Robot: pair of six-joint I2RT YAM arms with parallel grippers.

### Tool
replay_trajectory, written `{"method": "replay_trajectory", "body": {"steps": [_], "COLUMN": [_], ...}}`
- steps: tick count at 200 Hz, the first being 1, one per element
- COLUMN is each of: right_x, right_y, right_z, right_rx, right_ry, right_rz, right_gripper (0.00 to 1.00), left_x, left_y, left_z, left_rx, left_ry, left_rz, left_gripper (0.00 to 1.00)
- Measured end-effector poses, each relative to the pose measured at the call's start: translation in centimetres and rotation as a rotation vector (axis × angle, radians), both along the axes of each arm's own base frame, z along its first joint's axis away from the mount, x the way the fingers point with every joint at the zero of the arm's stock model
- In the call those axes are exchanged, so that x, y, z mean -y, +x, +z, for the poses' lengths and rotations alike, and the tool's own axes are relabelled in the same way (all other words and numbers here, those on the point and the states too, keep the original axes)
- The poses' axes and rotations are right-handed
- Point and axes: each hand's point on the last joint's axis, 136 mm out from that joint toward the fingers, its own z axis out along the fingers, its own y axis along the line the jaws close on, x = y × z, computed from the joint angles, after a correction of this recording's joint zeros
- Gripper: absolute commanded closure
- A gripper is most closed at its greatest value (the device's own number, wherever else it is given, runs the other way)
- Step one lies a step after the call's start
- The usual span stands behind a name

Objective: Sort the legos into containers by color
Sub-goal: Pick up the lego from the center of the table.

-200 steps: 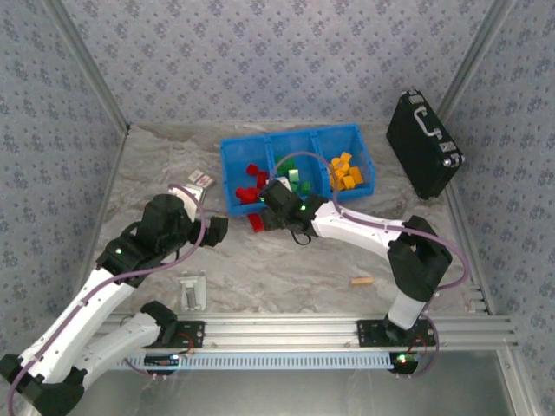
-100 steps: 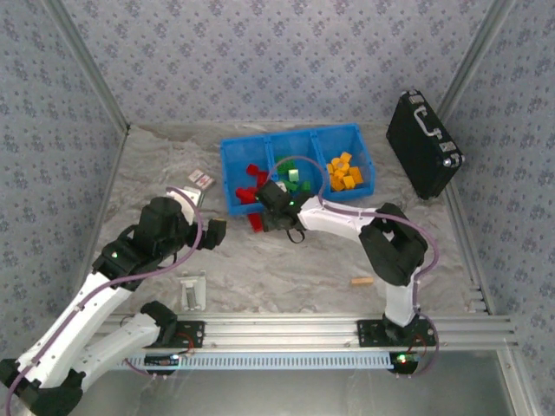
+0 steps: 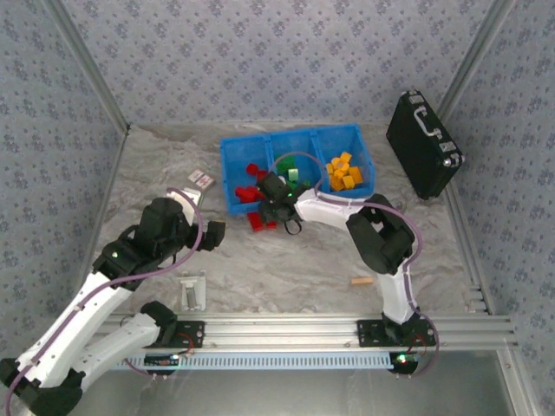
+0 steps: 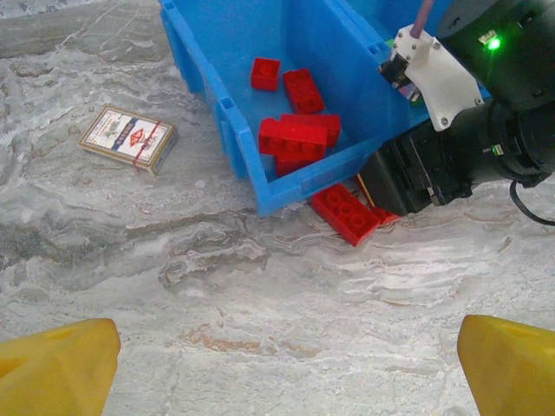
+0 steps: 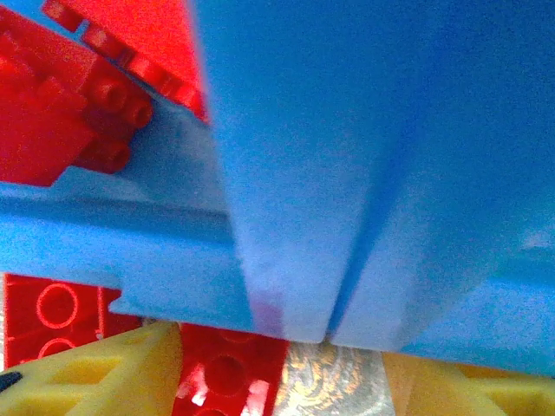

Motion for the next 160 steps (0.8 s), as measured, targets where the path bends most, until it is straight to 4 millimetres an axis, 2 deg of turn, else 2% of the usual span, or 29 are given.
{"method": "replay_trajectory", "body": {"steps": [103,160], "right_x": [-1.2,-0.9], "right_y": [1.3,1.7], "right_z": [-0.2,-0.4], "right_rx": [0.012,0.027], "right_ry": [0.007,-0.017], "right_rz": [-0.002,-0.013], "right_gripper": [0.36,0.43], "left_x": [-0.1,-0.1], "left_y": [0.1,0.1], "left_z": [-0.7,-0.7], "left_rx": [-0.023,-0.023], "left_ry": [0.024,0.024], "left_rz": [0.003,0.003], "left_gripper": [0.00,0.00]}}
